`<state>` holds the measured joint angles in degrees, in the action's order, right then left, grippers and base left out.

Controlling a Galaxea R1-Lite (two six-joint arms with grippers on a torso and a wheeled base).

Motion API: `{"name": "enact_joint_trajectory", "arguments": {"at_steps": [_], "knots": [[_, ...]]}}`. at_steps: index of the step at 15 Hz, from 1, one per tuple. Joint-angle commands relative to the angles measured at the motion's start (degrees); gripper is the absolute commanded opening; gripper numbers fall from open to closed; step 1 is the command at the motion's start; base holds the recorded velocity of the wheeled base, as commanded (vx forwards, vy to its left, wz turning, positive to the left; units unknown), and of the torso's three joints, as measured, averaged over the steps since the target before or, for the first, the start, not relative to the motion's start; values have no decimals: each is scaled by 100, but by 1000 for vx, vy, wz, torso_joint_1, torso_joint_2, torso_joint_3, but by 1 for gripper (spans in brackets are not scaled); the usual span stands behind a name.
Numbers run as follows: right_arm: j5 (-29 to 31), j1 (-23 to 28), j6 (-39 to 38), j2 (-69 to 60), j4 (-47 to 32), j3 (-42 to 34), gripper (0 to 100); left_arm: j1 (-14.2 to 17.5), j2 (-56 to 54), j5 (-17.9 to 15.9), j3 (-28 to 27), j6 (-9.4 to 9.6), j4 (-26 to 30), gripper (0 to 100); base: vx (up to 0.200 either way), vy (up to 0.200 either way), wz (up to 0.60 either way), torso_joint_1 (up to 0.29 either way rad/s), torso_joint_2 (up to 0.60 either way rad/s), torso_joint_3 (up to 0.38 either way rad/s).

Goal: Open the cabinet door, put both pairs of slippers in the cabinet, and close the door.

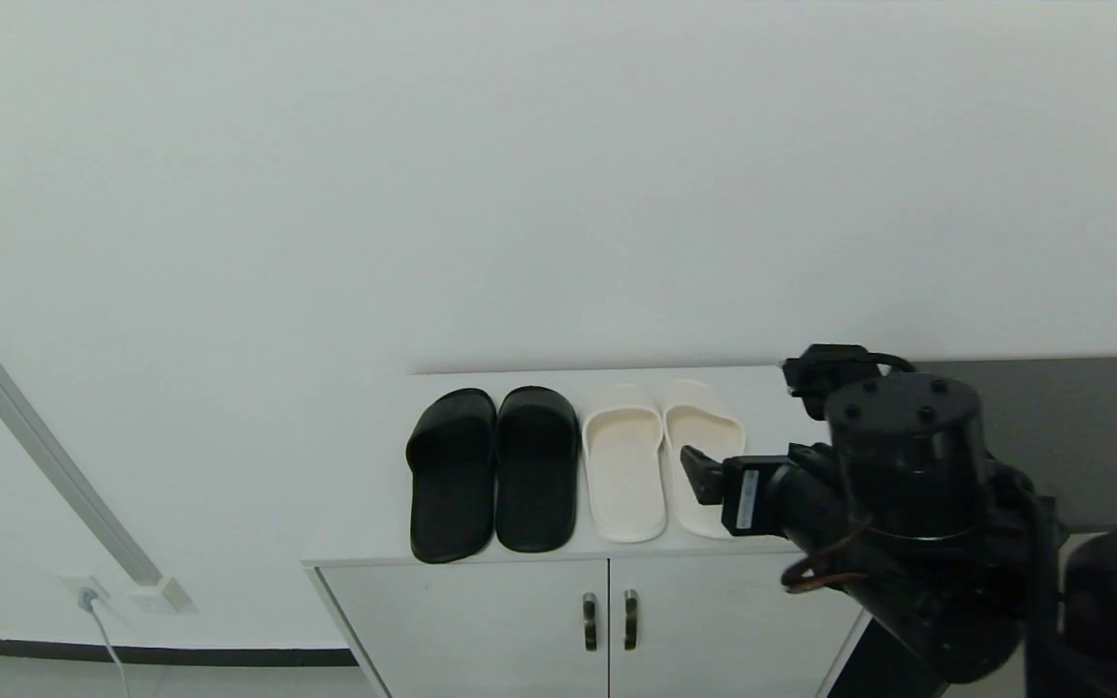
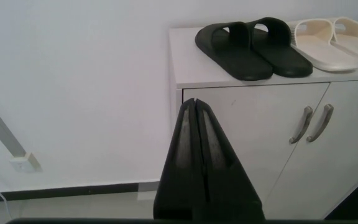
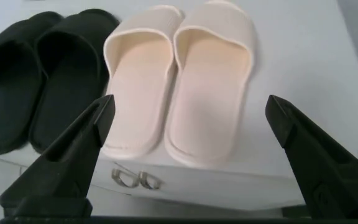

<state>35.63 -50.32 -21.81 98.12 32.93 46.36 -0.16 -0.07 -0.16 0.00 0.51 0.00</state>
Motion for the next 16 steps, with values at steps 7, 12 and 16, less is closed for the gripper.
{"name": "enact_joint_trajectory", "arguments": {"at_steps": [7, 12, 16], "knots": [[207, 137, 239, 1816, 56, 1367, 100, -2, 7, -2, 0, 10, 0, 0, 0, 0, 0, 0, 0, 0], [75, 506, 687, 2572, 38, 2307, 100, -2, 7, -2, 0, 10, 0, 0, 0, 0, 0, 0, 0, 0], [31, 673, 836, 3037, 12, 2958, 100, -2, 7, -2, 0, 2, 0, 0, 0, 0, 0, 0, 0, 0]]}}
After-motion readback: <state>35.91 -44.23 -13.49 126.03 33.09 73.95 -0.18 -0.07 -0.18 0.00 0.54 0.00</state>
